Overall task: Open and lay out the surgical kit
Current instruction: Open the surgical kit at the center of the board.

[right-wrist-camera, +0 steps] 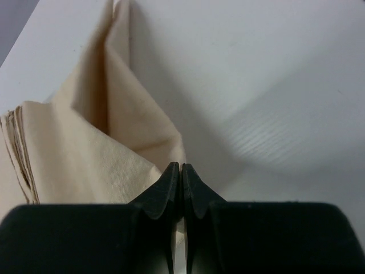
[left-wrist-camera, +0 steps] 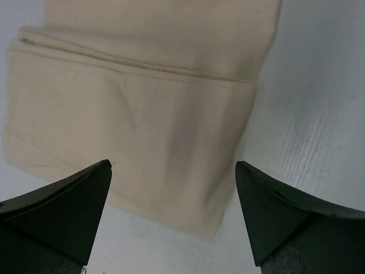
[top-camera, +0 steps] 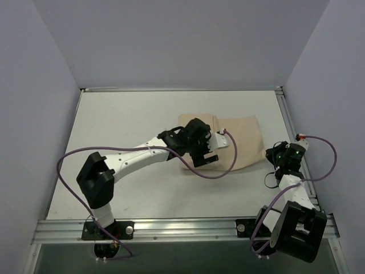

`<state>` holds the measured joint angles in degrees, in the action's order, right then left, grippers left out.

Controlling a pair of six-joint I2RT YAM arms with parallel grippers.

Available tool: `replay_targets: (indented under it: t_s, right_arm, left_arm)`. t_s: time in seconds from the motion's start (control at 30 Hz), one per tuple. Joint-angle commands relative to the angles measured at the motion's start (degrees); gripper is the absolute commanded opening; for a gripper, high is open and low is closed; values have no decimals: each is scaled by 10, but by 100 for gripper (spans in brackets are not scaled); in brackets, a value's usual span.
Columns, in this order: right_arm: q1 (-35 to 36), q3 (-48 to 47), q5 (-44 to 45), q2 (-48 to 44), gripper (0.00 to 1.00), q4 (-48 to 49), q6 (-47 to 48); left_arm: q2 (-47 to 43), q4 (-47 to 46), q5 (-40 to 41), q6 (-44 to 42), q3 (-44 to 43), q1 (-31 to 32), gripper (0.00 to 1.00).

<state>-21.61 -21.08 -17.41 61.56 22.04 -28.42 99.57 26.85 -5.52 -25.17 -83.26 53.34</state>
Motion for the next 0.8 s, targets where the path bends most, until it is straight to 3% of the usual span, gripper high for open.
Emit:
replay_targets:
  t_s: [0.0, 0.1, 0.2, 0.23, 0.3, 0.43, 0.47, 0.57, 0.73, 0.77]
  right_arm:
    - [-22, 21, 23, -45, 0, 20, -29]
    - [-28, 35, 78, -71, 0, -10, -51]
    - [-34, 46, 105, -99, 25, -35, -66]
    - [-35, 47, 117, -107, 41, -41, -68]
    - [-35, 47, 126, -130, 52, -57, -71]
    - [-36, 38, 134, -162, 55, -81, -66]
    - [-36, 33, 132, -167, 55, -85, -63]
    - [-36, 32, 119, -181, 56, -85, -53]
    - [-36, 34, 80, -157, 56, -61, -51]
    - [-35, 34, 75, -149, 56, -54, -51]
  left_arm:
    - [42, -4, 76, -29, -45, 54, 99]
    - [101, -14, 124, -42, -72, 83, 100]
    - [144, -7, 169, -52, -99, 113, 100]
    - [154, -11, 178, -53, -103, 124, 100]
    - [162, -21, 191, -53, -111, 128, 100]
    - [184, -29, 224, -46, -126, 131, 85]
    - [186, -33, 231, -45, -126, 131, 74]
    - [188, -36, 236, -33, -126, 131, 62]
    - [181, 12, 198, -15, -147, 131, 61]
    - [180, 14, 197, -14, -146, 131, 57]
